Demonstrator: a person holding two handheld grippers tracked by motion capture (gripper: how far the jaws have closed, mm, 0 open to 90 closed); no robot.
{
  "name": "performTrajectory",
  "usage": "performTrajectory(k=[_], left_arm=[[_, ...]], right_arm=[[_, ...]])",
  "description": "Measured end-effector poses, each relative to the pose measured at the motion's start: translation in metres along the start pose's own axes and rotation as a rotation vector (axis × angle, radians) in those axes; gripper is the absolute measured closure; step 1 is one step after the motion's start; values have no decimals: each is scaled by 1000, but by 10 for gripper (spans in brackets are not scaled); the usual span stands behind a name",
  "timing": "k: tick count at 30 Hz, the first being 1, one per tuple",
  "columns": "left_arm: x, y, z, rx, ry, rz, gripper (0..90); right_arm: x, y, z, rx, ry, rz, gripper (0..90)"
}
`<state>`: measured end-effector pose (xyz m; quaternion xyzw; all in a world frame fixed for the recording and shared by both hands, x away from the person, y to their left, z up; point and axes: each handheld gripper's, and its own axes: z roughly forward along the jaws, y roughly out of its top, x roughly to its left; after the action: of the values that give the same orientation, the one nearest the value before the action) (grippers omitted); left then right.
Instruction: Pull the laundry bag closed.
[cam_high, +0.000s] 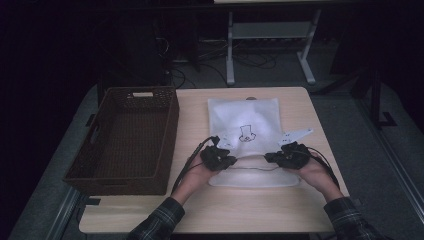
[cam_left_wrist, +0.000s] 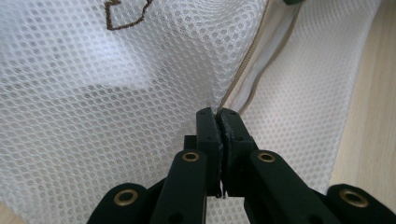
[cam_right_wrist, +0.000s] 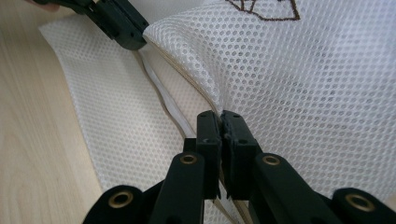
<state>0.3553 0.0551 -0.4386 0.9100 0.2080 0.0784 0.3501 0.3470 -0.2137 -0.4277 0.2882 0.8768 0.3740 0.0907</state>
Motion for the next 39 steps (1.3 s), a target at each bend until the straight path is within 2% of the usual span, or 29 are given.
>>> performTrajectory(k=[1, 3, 7, 10, 12, 16, 19, 22, 24, 27, 31, 34, 36, 38, 39], left_arm=[[-1, -1, 3, 20, -9, 5, 876], [-1, -3, 7, 42, -23, 4, 876], [-1, -5, 12, 64, -46, 8, 874], [-1, -6, 15, 77, -53, 21, 866], [-1, -7, 15, 73, -56, 14, 848], [1, -10, 15, 72, -73, 8, 755], [1, -13, 14, 63, -95, 1, 688], [0, -13, 13, 52, -107, -2, 618], [0, -13, 12, 45, -113, -7, 574], [-1, -14, 5, 17, -123, -16, 525], [-3, -16, -3, 2, -119, -18, 461], [-5, -22, -11, -16, -116, -38, 423], [-6, -26, -16, -30, -110, -46, 389], [-6, -28, -19, -36, -105, -51, 359], [-7, -32, -25, -50, -95, -64, 349]], right_arm=[[0, -2, 4, 33, 6, -6, 852], [0, -5, 9, 61, 5, -13, 852], [-2, -12, 20, 124, 9, -13, 852], [-5, -16, 23, 139, 22, 2, 850], [-5, -19, 25, 149, 22, 1, 844], [-9, -23, 24, 133, 44, 30, 786], [-10, -25, 23, 127, 75, 43, 680], [-9, -25, 21, 122, 85, 35, 610], [-8, -25, 19, 115, 96, 34, 595], [-4, -21, 12, 70, 112, 24, 545], [0, -18, 7, 44, 119, 21, 491], [2, -16, 4, 26, 113, 8, 484], [5, -15, 1, 7, 84, -27, 487], [7, -13, 0, -10, 82, -46, 475], [9, -11, -1, 0, 78, -50, 475]])
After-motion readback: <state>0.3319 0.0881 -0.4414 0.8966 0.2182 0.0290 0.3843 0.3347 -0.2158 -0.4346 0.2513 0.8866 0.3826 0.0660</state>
